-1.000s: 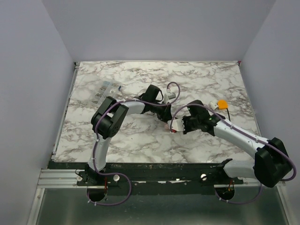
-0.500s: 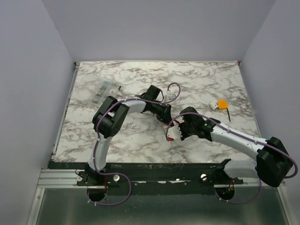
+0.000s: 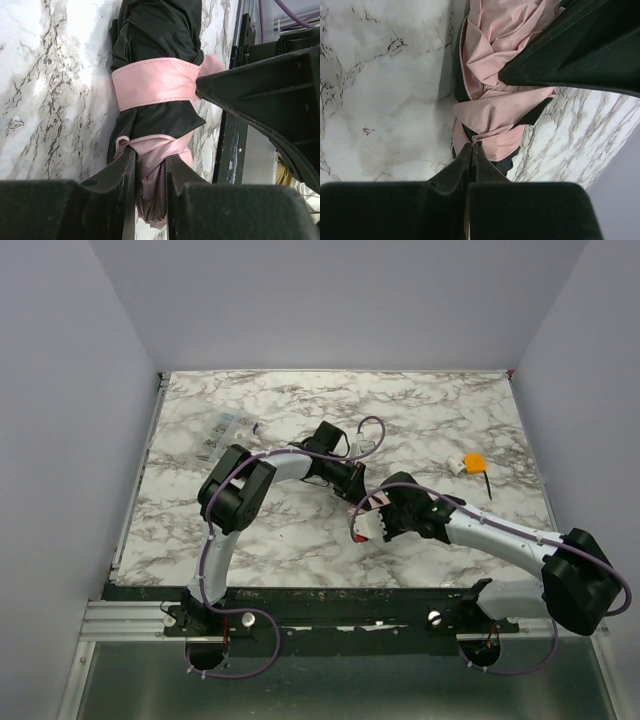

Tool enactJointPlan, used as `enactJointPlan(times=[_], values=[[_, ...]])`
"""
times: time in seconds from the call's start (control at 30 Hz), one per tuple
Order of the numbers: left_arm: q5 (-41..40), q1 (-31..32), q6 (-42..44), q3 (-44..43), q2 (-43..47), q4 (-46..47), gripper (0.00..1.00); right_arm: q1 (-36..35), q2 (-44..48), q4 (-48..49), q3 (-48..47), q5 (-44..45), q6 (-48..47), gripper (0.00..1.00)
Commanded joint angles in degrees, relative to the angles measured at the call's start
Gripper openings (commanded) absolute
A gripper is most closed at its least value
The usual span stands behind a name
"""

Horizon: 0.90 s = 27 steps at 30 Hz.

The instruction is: Put away the umbrella

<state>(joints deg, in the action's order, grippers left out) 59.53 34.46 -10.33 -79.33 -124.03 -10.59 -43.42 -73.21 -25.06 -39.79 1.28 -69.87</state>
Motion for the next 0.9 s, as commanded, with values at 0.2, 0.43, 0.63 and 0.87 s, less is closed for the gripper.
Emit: enactJointPlan(times=[0.2,0.43,0.63,0.87], values=[[-10.68,-1.67,1.19,1.58,-4.56,-8.09,0.00,-0.68,-7.51,-9.16,-2.60,-4.15,9.94,0.00],[-10.52,-1.68,1.71,1.43,-4.75,-8.31,0.00,-0.70,-9.39,-7.31,-1.08,-2.08,9.95,0.01],[-10.29,-1.78,2.33,1.06,-4.83,-8.82,0.00,-0.67,-8.95,-7.69,-0.65,-1.69,9.10,0.02],[-10.24,-1.79,2.24,0.93,-4.95,-9.03,0.00,-0.70,-9.21,-9.00,0.15,-1.73,8.14,0.05]])
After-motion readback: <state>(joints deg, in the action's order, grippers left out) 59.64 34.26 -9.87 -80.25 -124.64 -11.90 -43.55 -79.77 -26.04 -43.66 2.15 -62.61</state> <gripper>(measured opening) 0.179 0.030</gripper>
